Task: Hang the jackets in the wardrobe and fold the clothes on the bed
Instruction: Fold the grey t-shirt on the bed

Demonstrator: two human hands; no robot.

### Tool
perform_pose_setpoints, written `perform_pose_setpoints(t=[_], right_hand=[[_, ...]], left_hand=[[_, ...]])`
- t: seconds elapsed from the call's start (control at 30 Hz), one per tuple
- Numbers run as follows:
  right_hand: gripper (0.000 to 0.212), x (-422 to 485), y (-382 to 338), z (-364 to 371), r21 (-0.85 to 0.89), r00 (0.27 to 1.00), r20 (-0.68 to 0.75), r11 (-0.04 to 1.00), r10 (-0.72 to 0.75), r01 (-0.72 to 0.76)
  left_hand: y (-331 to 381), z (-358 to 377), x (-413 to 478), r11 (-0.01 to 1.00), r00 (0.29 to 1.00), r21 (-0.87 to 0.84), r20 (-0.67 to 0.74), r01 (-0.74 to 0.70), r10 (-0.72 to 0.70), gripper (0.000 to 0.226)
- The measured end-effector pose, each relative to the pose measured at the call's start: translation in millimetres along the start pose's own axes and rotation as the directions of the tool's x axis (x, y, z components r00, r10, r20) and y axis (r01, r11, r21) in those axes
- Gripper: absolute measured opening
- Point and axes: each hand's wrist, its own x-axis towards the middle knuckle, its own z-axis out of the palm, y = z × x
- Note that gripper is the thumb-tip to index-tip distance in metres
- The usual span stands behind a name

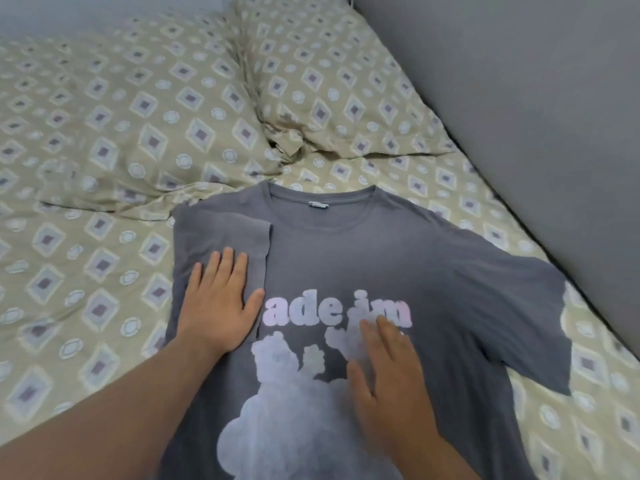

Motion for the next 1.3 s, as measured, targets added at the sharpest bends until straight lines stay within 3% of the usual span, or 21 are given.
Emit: perform_pose_setpoints(t=[0.07,0.17,0.23,0.33,0.43,0.5,0.53,0.57,0.63,0.77,0.83,0.9,1.0,1.07,1.17,1.23,1.3], right_hand=[[0.064,-1.4,26.8,-6.9,-0.204,0.998,0.056,0.979,-0.003,0.014],[0.062,-9.3,64.3,-21.3,-0.235,0.998,0.013,0.970,0.068,-0.063],[0.057,-15.4,87.4,-35.6,-0.118,0.968,-0.177,0.972,0.180,-0.203],[0.046,-12.6,124.0,-68.5,0.198,0.757,-0.461,0.885,0.464,-0.421],[0.050,1.8,160.5,-102.7,0.457,0.600,-0.389,0.712,0.699,-0.532],[0.051,12.4,176.2,-117.7,0.534,0.552,-0.316,0.625,0.772,-0.570],[0.040,17.5,182.1,-123.7,0.554,0.545,-0.297,0.606,0.784,-0.570],[0.030,23.1,186.9,-130.0,0.579,0.551,-0.263,0.586,0.792,-0.566],[0.033,36.4,195.9,-142.4,0.629,0.587,-0.175,0.548,0.791,-0.551],[0.019,67.3,211.6,-159.2,0.658,0.698,-0.064,0.556,0.713,-0.508],[0.011,82.0,210.1,-160.4,0.776,0.704,0.040,0.422,0.709,-0.468],[0.021,92.9,207.4,-157.3,0.867,0.700,0.138,0.257,0.700,-0.428],[0.035,104.5,202.7,-162.0,0.931,0.783,0.288,0.028,0.552,-0.363],[0.040,110.1,206.1,-172.5,0.939,0.813,0.263,0.057,0.520,-0.340],[0.049,113.3,207.0,-189.1,0.916,0.847,0.147,0.252,0.510,-0.311],[0.054,113.3,200.0,-193.6,0.879,0.881,0.098,0.374,0.464,-0.295],[0.055,113.7,189.7,-195.2,0.876,0.903,0.062,0.410,0.425,-0.254]], left_hand=[[5.3,-0.9,5.1,0.999,1.000,0.034,-0.010,0.017,-0.017,0.092],[13.6,-3.7,13.0,0.996,0.997,0.061,-0.026,0.068,-0.067,0.095],[26.7,-6.4,19.5,0.996,0.997,0.050,-0.045,0.070,-0.067,0.095],[66.5,-6.5,30.0,0.999,0.998,0.019,-0.050,0.030,-0.029,0.098],[128.5,1.3,35.5,0.992,0.992,0.015,-0.024,-0.125,0.126,0.100],[176.5,8.4,36.4,0.962,0.962,0.009,0.000,-0.274,0.274,0.098],[200.8,11.2,36.6,0.941,0.941,0.008,0.007,-0.339,0.339,0.097],[224.7,14.0,37.3,0.920,0.920,0.009,0.011,-0.393,0.393,0.097],[268.9,20.5,38.1,0.881,0.881,-0.003,0.020,-0.472,0.472,0.100],[342.5,33.6,42.8,0.834,0.833,-0.037,0.021,-0.551,0.552,0.099],[361.1,38.3,44.4,0.812,0.811,-0.027,0.023,-0.583,0.584,0.092],[363.8,42.7,43.5,0.815,0.817,-0.058,0.001,-0.576,0.577,0.084],[357.6,43.8,42.3,0.808,0.824,-0.177,-0.040,-0.562,0.565,0.081],[356.4,42.8,42.8,0.792,0.818,-0.223,-0.048,-0.568,0.573,0.090],[366.6,40.7,45.6,0.782,0.822,-0.272,-0.063,-0.560,0.567,0.097],[383.8,37.6,49.5,0.744,0.847,-0.439,-0.083,-0.504,0.525,0.091],[402.6,33.1,56.1,0.664,0.893,-0.638,-0.087,-0.391,0.442,0.087]])
